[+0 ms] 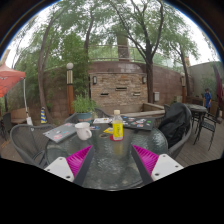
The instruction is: Pour water
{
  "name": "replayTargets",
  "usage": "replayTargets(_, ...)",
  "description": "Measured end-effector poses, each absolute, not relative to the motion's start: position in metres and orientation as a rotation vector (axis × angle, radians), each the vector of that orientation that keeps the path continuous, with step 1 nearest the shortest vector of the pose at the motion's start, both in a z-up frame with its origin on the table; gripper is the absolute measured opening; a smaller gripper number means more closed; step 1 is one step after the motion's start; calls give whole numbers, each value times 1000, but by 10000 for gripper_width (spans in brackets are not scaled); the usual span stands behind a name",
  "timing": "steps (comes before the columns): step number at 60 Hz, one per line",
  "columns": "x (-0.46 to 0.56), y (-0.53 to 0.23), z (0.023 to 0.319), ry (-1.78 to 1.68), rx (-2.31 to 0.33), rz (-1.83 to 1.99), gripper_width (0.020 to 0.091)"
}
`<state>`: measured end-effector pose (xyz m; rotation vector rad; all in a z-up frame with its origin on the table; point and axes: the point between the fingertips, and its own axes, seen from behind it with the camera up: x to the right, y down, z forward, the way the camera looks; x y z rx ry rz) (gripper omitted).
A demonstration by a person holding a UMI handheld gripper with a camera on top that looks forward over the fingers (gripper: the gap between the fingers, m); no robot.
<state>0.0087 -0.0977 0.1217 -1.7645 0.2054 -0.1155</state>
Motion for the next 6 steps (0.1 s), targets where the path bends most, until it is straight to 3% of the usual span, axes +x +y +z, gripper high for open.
replayTargets(6, -3, -144, 116, 219, -1753, -133, 846)
